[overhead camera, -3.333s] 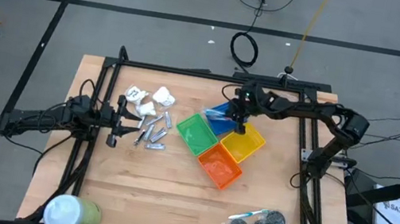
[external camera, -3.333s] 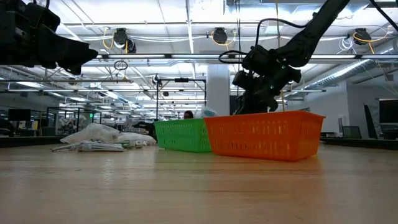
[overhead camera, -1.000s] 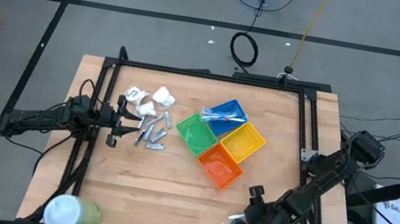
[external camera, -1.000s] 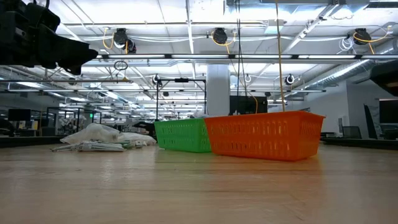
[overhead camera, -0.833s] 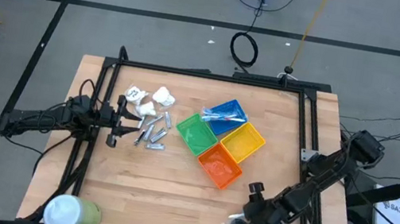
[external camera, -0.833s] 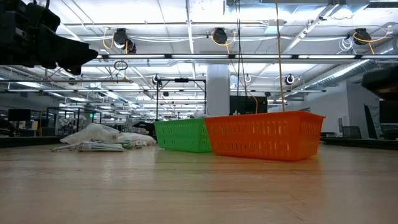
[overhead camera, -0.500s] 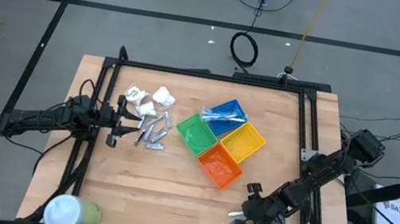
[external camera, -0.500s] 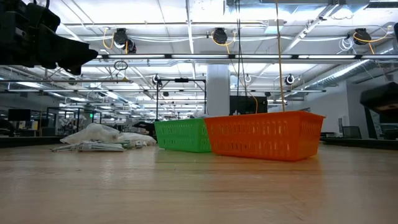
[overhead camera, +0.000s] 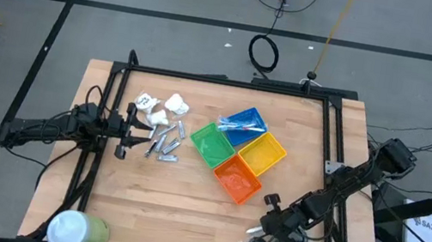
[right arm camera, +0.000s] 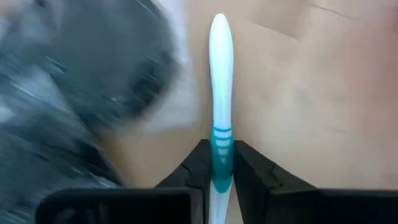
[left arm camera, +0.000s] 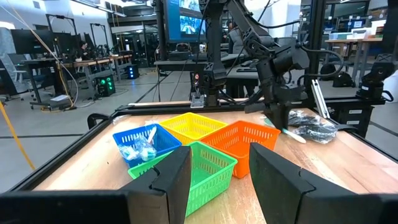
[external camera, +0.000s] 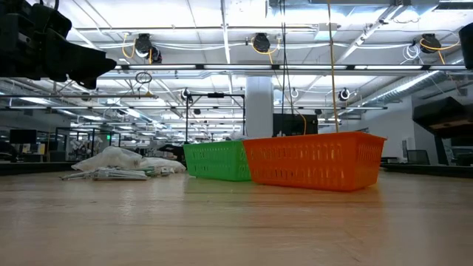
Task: Pick & Place Travel size toiletries
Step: Put the green toothbrush into the blue bin
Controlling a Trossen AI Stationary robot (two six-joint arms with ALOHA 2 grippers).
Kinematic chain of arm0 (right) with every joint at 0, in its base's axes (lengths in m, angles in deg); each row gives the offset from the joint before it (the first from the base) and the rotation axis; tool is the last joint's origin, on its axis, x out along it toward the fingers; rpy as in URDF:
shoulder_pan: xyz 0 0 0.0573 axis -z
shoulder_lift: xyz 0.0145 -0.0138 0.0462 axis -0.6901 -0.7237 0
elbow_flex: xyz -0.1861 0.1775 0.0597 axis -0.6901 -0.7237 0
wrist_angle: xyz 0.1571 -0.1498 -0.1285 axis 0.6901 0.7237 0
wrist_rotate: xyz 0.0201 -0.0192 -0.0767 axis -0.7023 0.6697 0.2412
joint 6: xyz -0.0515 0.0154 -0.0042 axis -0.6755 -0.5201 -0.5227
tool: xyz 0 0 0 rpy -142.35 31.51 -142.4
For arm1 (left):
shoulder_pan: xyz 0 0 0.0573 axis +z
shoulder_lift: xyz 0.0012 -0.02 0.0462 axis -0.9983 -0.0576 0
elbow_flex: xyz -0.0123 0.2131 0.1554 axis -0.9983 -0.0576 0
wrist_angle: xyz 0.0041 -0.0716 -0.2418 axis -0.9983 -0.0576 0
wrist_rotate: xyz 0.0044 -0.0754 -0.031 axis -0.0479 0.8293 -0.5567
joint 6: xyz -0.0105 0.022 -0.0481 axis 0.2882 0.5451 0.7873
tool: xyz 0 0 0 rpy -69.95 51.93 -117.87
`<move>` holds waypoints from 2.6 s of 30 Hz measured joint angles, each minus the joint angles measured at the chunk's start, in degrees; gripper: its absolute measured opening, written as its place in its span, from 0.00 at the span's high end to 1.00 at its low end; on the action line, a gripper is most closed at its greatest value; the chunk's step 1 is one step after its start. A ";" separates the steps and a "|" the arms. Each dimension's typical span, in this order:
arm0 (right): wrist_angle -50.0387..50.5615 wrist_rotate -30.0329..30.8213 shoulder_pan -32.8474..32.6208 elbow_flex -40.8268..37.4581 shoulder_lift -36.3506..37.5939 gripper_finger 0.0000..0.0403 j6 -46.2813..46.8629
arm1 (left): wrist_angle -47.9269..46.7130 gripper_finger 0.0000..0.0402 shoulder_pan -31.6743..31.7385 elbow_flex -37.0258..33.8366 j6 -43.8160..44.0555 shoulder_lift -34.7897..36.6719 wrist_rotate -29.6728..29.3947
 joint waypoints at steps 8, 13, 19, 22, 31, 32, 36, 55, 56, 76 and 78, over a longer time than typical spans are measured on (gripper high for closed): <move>4.48 1.89 2.75 -0.07 11.19 0.88 -0.54 | 0.00 0.60 0.00 0.00 0.01 0.00 0.01; 5.36 5.19 4.48 -0.04 19.37 0.91 -4.84 | 0.00 0.60 -0.02 0.00 -0.01 0.00 0.00; 3.92 6.99 10.14 0.00 27.33 0.90 -12.36 | 0.00 0.60 -0.01 -0.02 0.00 0.00 0.00; 2.41 6.95 14.52 0.04 29.84 0.90 -17.48 | 0.00 0.60 -0.02 0.00 0.01 0.00 0.00; -6.41 -1.03 33.83 0.04 30.28 0.91 -32.06 | 0.00 0.60 0.00 -0.02 -0.01 0.00 0.00; -7.92 -3.37 36.10 0.04 29.73 0.91 -32.84 | 0.00 0.60 -0.02 0.00 -0.01 0.00 0.02; -13.51 -10.36 44.40 0.04 27.22 0.91 -36.58 | 0.00 0.60 -0.01 0.00 0.00 0.00 0.01; -20.69 -22.33 63.30 6.84 4.57 0.91 -45.75 | 0.00 0.60 -0.01 0.00 0.01 0.00 0.02; -20.95 -22.34 63.52 6.91 3.65 0.91 -46.51 | 0.02 0.60 0.00 -0.01 0.00 0.00 0.02; -23.25 -22.02 67.72 6.23 -1.05 0.91 -49.45 | -0.02 0.60 0.00 0.00 0.01 0.00 0.02; -23.34 -21.85 67.72 5.50 -1.07 0.91 -49.43 | 0.00 0.60 0.00 0.00 0.00 0.00 0.02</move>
